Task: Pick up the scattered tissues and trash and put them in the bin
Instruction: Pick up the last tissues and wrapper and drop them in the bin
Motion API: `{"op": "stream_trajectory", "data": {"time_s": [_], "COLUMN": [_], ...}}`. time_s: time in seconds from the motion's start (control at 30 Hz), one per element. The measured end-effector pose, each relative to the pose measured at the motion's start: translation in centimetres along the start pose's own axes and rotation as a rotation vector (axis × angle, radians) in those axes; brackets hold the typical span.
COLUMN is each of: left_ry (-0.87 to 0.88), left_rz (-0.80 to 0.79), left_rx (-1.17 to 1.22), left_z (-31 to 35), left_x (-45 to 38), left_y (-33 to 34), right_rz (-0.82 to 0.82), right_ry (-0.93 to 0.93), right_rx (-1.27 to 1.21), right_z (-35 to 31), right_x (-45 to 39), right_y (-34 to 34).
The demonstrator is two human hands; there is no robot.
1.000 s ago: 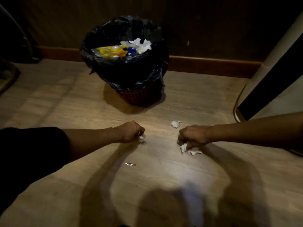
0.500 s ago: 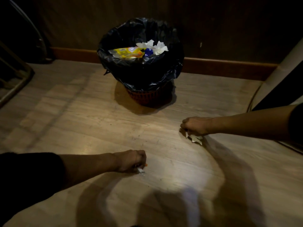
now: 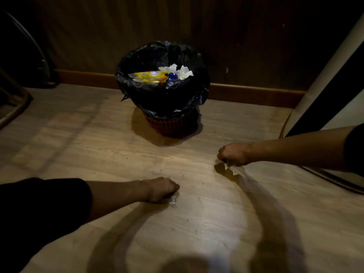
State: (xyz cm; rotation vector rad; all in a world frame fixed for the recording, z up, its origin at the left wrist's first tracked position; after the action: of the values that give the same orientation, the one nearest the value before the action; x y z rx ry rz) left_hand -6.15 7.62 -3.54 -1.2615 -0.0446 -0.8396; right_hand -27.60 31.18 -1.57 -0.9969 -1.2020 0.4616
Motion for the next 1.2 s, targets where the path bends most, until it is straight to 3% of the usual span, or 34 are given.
{"op": "stream_trajectory", "data": {"time_s": [0.23, 0.63, 0.83, 1.1, 1.2], "left_ry": [-0.056, -0.003, -0.221, -0.522, -0.551], "left_rz": [0.229, 0.886, 1.214, 1.222, 1.241], "left_rx": [0.01, -0.057, -0.037, 0.032, 0.098], "left_z": [-0.5, 0.9, -1.2, -4.3, -4.7], "left_x": [1.0, 4.0, 6.8, 6.3, 5.3], "left_y": [-5.7, -19.8, -25.3, -28.2, -29.9], "right_rz": [0.13, 0.865, 1.042, 1.097, 1.144], "right_ry": [0.094, 0.257, 0.256, 0.381, 0.463], "right_rx": [-0.123, -0.605, -0.747, -0.87, -0.997], "right_z": [0.6, 1.9, 0.4, -1.4, -1.2], "right_x": [1.8, 5.8, 5.3, 1.5, 0.5], "right_y": [-3.5, -16.3, -22.5, -27.4, -28.5]}}
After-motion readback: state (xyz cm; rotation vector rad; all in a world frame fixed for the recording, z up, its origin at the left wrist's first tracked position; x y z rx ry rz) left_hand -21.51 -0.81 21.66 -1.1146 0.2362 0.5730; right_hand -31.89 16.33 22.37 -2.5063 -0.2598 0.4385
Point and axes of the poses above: each hand's wrist, its own x-axis away from the middle knuckle, its own y-axis out of the palm, z = x × y, the point moved 1 cm from there along -x, towards the middle knuckle, and after that the axes turned 8 degrees about y, right-handed, at the moved point
